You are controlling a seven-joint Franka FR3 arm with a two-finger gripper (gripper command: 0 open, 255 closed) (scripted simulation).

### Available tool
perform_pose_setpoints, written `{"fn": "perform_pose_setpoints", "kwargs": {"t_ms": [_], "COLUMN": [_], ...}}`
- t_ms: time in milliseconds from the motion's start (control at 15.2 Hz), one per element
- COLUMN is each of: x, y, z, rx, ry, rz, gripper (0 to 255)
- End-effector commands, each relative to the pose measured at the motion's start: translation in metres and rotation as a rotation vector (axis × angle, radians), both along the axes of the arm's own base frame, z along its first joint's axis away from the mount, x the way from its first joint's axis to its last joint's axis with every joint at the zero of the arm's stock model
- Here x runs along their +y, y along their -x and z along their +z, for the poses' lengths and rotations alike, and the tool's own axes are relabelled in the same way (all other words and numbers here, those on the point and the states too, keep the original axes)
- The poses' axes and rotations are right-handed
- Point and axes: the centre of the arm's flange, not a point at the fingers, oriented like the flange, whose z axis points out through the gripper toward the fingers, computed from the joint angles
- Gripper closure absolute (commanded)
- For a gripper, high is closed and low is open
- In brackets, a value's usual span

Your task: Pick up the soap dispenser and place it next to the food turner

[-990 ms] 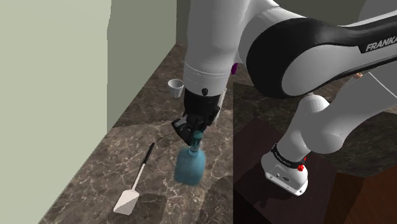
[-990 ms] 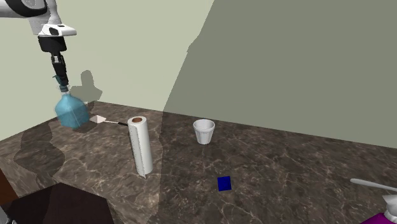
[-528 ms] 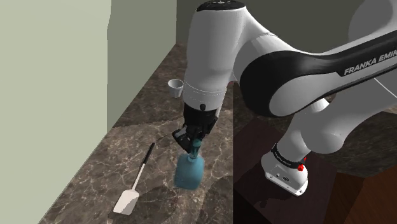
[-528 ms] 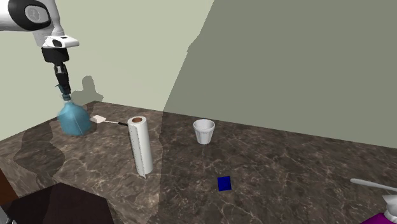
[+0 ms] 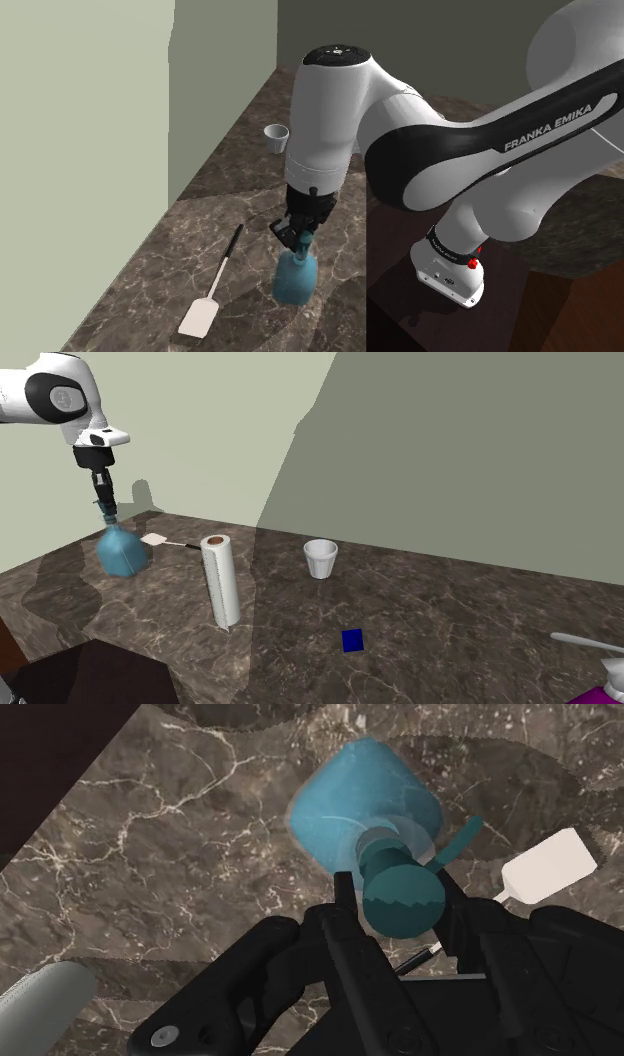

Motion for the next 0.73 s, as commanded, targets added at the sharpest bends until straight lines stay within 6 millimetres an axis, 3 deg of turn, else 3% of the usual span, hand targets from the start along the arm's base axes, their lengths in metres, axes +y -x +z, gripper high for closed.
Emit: {"fn": "perform_pose_setpoints", "kwargs": {"t_ms": [0, 396, 462, 660], "x": [-0.0004, -0.0004, -0.0004, -0.0004], "y": [0.0008, 0.0008, 0.0008, 0.0008], "z": [-0.0036, -0.0036, -0.0036, -0.0036], "rx": [-0.001, -0.001, -0.001, -0.001], "ry": [-0.001, -0.001, -0.001, -0.001], "rz": [0.000, 0.000, 0.000, 0.000], "gripper": [255, 255, 0, 0]}}
